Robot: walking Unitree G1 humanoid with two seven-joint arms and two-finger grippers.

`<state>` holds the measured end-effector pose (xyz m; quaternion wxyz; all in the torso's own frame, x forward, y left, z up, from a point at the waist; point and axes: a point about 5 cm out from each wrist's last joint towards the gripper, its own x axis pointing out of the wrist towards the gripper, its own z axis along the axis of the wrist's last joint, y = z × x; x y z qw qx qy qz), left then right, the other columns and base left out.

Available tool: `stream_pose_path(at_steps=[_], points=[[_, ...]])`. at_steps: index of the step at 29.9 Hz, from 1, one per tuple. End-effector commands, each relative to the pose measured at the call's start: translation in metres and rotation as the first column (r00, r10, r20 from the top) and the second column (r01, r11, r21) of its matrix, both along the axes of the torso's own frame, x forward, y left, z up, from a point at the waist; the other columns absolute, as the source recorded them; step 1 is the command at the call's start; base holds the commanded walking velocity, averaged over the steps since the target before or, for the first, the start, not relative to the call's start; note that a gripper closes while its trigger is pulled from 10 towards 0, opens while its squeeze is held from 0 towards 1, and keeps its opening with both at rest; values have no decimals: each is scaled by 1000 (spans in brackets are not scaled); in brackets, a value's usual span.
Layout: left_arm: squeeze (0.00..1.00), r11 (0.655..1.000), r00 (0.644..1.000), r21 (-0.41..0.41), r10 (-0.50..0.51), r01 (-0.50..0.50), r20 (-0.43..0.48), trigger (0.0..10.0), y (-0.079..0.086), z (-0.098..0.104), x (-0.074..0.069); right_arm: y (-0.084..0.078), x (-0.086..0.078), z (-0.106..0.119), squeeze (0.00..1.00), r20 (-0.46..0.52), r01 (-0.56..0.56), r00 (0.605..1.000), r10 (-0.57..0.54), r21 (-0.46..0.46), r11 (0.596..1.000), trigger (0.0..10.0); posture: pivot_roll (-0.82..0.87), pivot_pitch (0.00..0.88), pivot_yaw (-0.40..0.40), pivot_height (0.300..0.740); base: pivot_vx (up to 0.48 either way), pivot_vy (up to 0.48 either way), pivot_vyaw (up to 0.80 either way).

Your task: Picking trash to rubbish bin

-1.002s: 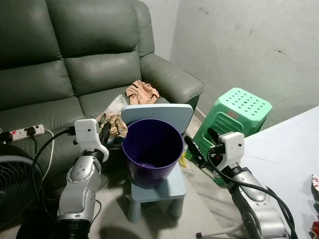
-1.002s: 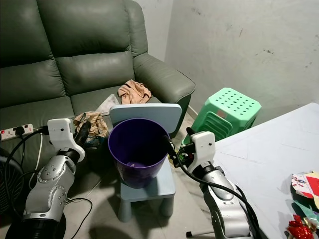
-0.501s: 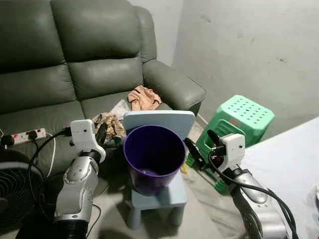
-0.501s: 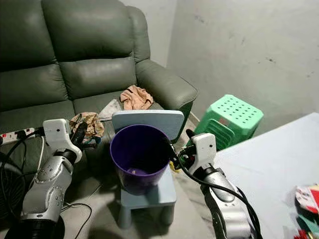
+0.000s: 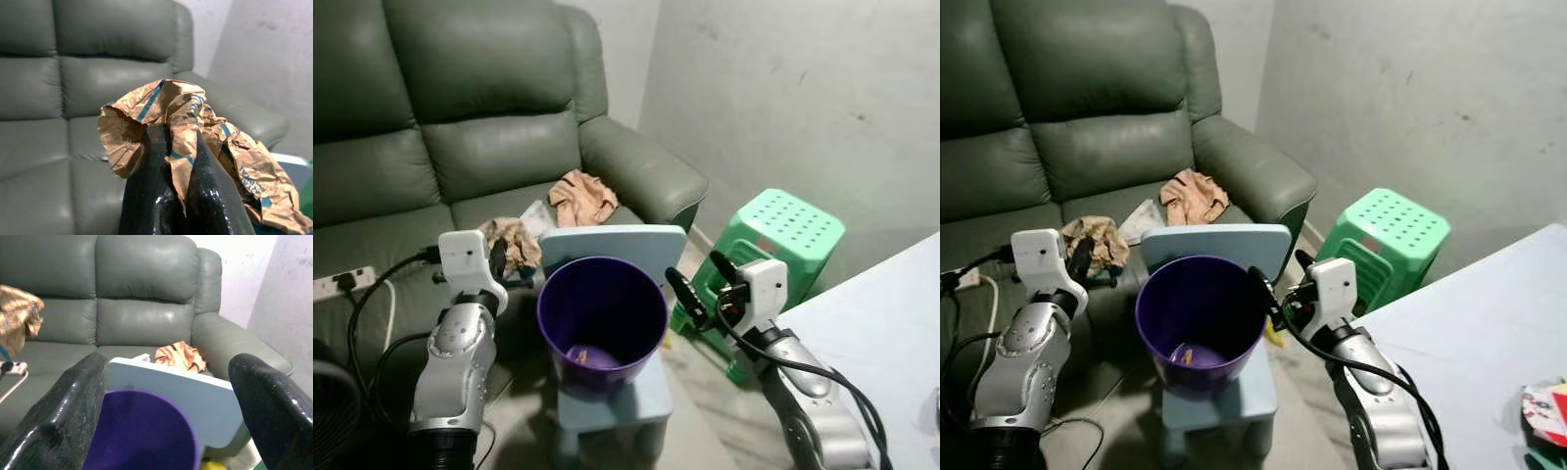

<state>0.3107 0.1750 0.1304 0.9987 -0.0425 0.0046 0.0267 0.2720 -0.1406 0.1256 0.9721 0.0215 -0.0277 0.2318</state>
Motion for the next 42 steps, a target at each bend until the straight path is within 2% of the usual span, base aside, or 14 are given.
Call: stream_pose_path(at_steps=[1,10,15,21,27,32,35,42], points=[[0,1000,1000,6,-11,11,1,10000,-4,0,-1,-3,-1,1,0,-2,5,1000,-5,0,1000,10000,37,0,-108,740,0,0,0],[0,999,999,-6,-32,31,-22,10000,-2,-7,-4,-6,-1,2,0,-6,-18,1000,18,-17,1000,10000,41,0,-115,740,0,0,0],[0,999,998,7,-43,44,-48,10000,4,-14,-4,-8,-5,1,0,-22,-73,997,72,-52,996,10000,41,0,-127,740,0,0,0],[0,998,996,13,-56,57,-69,10000,7,-21,-6,-10,-13,-4,0,-54,-124,991,119,-88,988,10000,37,0,-136,740,0,0,0],[0,993,990,43,-105,110,-98,10000,11,-31,-9,-8,-33,-10,0,-121,-222,970,211,-85,971,10000,45,0,-177,740,0,0,0],[0,988,983,31,-148,152,-112,10000,11,-35,-3,-6,-39,-7,0,-136,-271,957,258,-88,958,10000,35,31,-194,740,0,0,0],[0,984,975,11,-177,180,-134,10000,10,-41,5,-6,-40,-3,0,-138,-275,955,262,-88,957,10000,18,64,-208,740,0,0,0],[0,959,950,-5,-283,285,-134,10000,-3,-41,20,-5,-54,12,0,-145,-313,942,302,-65,947,10000,-44,134,-224,740,0,0,0]])
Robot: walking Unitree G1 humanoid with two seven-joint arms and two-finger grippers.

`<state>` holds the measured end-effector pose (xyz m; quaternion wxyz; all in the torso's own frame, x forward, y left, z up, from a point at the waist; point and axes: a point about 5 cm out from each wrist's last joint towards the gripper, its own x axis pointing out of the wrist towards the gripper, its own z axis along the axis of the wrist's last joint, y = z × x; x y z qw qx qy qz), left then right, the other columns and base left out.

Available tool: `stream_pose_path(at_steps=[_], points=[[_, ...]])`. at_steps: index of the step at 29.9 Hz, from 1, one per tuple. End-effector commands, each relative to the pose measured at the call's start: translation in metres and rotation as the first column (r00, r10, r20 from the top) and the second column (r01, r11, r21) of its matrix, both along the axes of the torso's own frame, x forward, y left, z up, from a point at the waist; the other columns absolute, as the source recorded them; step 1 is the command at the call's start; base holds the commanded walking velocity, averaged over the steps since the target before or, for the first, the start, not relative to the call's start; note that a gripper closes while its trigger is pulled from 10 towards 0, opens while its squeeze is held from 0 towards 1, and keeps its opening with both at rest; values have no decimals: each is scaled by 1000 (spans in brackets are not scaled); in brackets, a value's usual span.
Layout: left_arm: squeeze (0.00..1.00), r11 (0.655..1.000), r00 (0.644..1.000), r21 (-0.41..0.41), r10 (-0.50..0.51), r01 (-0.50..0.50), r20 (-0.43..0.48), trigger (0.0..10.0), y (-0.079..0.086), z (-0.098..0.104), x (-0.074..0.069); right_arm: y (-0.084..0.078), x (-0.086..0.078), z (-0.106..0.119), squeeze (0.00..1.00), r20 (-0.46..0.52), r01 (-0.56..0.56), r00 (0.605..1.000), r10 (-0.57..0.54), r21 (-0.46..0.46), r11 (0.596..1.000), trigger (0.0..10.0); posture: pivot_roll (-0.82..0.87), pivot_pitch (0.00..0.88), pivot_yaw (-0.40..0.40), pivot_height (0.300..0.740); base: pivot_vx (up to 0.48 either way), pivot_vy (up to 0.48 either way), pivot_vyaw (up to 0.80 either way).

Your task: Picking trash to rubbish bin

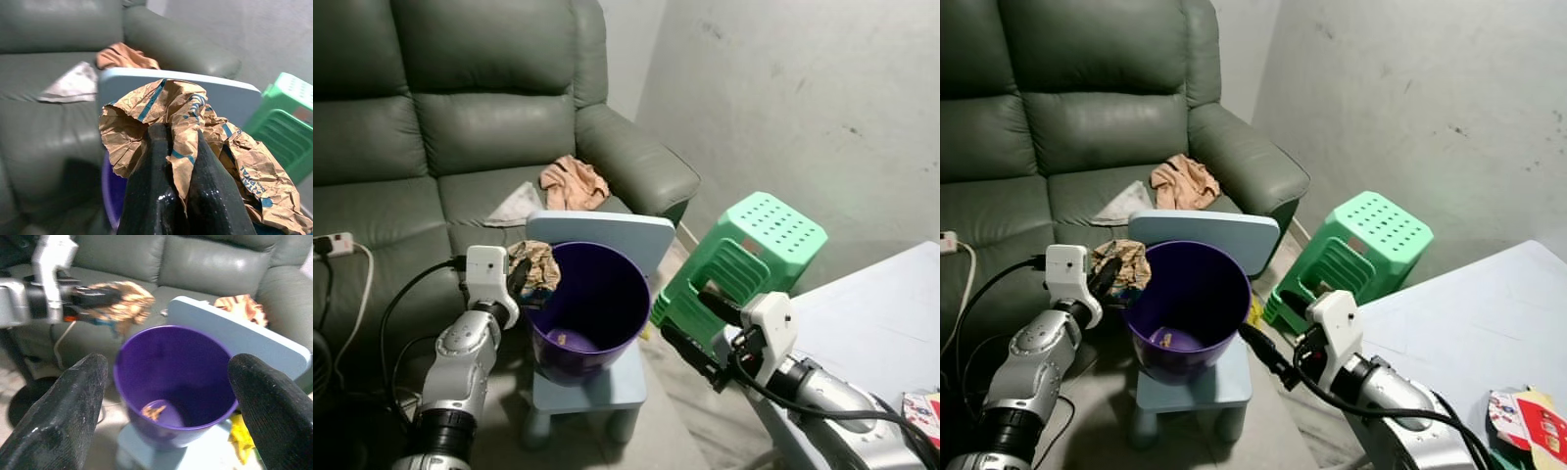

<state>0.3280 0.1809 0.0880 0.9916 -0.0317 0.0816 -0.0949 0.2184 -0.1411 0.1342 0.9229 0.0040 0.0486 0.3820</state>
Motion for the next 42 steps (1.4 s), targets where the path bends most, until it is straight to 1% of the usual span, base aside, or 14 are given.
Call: stream_pose_path(at_steps=[1,3,4,5,8,14,17,18,19,21,25,29,34,42], points=[[0,997,997,-16,-71,71,12,10000,-13,3,6,-5,-5,6,0,-5,-2,1000,2,-10,1000,10000,-61,149,-225,740,0,0,0],[0,995,995,-19,-101,102,11,10000,-16,3,10,-6,-9,8,0,-11,6,1000,-7,-11,1000,10000,-73,162,-226,740,0,0,0],[0,995,995,-19,-101,102,11,10000,-16,3,10,-6,-9,8,0,-11,6,1000,-7,-11,1000,10000,-73,162,-226,740,0,0,0],[0,992,993,-18,-121,121,13,10000,-18,5,15,-7,-13,10,0,-17,16,1000,-16,-5,1000,10000,-91,181,-224,740,0,0,0],[0,988,988,-14,-153,154,17,10000,-24,9,22,-8,-20,17,0,-23,32,999,-32,6,999,10000,-123,214,-222,740,0,0,0],[0,982,982,-8,-187,187,-6,10000,-30,10,32,-8,-28,25,0,-38,51,998,-50,22,998,10000,-154,244,-221,740,0,0,0],[0,980,980,-25,-198,197,-15,10000,-34,11,36,-7,-33,32,0,-43,62,997,-60,42,997,10000,-174,256,-220,740,0,0,0],[78,979,979,-34,-202,202,-13,10000,-35,12,37,-7,-34,33,0,-47,62,997,-60,47,997,10000,-181,260,-222,740,0,0,0],[78,978,979,-40,-206,205,-10,10000,-35,12,37,-6,-35,34,0,-50,62,997,-59,50,997,10000,-183,261,-223,740,0,0,0],[1000,976,977,-45,-212,211,-10,10000,-36,13,38,-6,-37,37,0,-51,62,997,-59,53,997,10000,-189,264,-223,740,0,0,0],[1000,975,978,-74,-210,209,-1,10000,-37,14,39,-7,-39,38,0,-62,66,996,-63,53,996,10000,-194,266,-224,740,0,0,0],[1000,976,978,-66,-210,210,6,10000,-36,17,41,-8,-40,40,0,-70,64,996,-61,49,997,10000,-196,261,-226,740,0,0,0],[1000,975,978,-79,-208,209,12,10000,-35,18,43,-8,-42,39,0,-85,62,995,-58,47,997,10000,-195,254,-227,740,0,0,0],[1000,974,977,-79,-212,213,18,10000,-36,20,44,-7,-44,39,0,-96,59,994,-54,46,997,10000,-196,241,-226,740,0,0,0]])
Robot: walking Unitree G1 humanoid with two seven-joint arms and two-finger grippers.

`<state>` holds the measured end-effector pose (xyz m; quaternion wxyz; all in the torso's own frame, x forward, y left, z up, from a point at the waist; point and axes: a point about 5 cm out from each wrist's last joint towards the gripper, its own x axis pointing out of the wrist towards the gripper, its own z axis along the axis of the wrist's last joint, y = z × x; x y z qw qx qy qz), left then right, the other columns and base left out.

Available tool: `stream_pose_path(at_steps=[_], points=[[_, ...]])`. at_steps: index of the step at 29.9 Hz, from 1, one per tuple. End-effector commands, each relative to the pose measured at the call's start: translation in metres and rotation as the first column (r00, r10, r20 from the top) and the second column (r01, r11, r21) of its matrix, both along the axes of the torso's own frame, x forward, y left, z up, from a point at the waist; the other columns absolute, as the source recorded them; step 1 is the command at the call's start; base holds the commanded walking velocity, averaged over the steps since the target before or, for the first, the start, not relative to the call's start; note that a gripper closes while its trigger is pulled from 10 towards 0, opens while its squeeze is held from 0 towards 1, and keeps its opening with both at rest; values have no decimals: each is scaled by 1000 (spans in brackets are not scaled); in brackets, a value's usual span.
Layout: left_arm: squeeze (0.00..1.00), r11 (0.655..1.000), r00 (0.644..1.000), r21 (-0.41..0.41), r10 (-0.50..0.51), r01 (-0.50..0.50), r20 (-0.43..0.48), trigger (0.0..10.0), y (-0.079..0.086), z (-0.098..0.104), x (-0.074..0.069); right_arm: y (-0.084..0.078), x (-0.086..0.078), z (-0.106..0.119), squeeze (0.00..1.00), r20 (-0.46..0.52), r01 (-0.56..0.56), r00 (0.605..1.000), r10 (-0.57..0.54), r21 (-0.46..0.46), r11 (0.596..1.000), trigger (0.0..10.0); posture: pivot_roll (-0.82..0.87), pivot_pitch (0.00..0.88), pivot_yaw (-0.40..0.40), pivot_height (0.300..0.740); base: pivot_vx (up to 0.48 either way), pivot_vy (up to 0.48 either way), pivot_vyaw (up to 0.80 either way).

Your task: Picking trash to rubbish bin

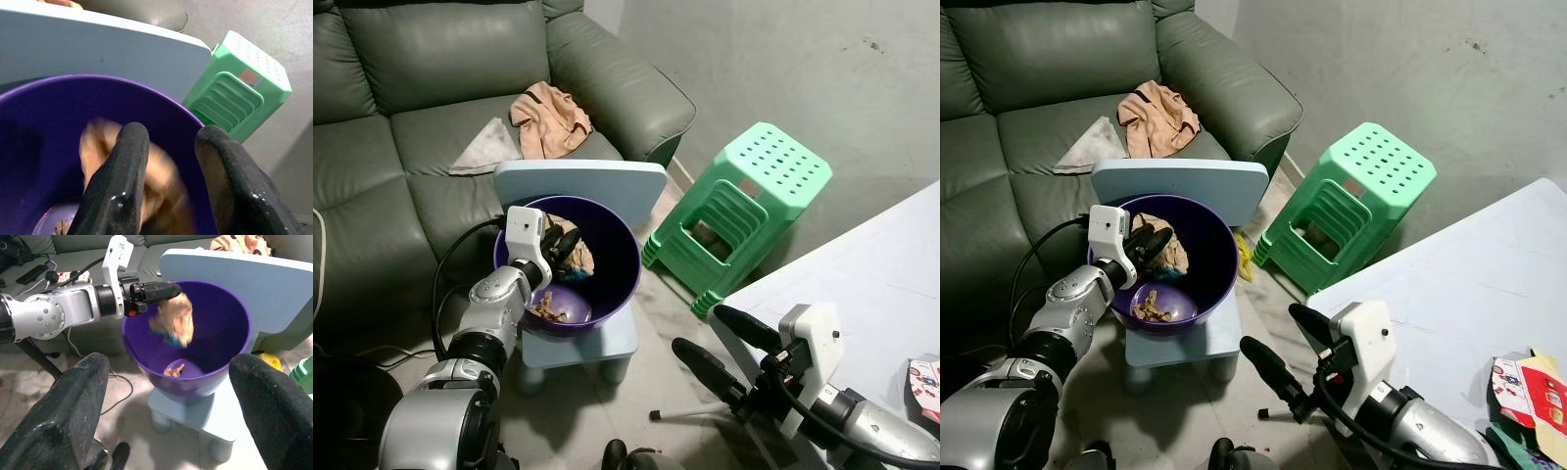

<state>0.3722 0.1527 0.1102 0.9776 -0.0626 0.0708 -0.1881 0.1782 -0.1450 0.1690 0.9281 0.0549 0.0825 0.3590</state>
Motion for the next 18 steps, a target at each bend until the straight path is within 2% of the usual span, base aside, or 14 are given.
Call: stream_pose_path(at_steps=[1,17,18], points=[[1000,999,999,-2,-34,34,-8,10000,-8,-2,-1,-4,-5,4,0,4,5,1000,-5,-18,1000,10000,-197,240,-226,740,0,0,0],[1000,1000,1000,10,-18,18,-7,10000,-5,0,1,-4,-3,2,0,-4,15,1000,-15,-16,1000,10000,-184,225,-222,740,0,0,0],[0,1000,1000,12,-18,18,-4,10000,-5,0,1,-3,-2,2,0,-2,18,1000,-18,-14,1000,10000,-178,222,-217,740,0,0,0]])
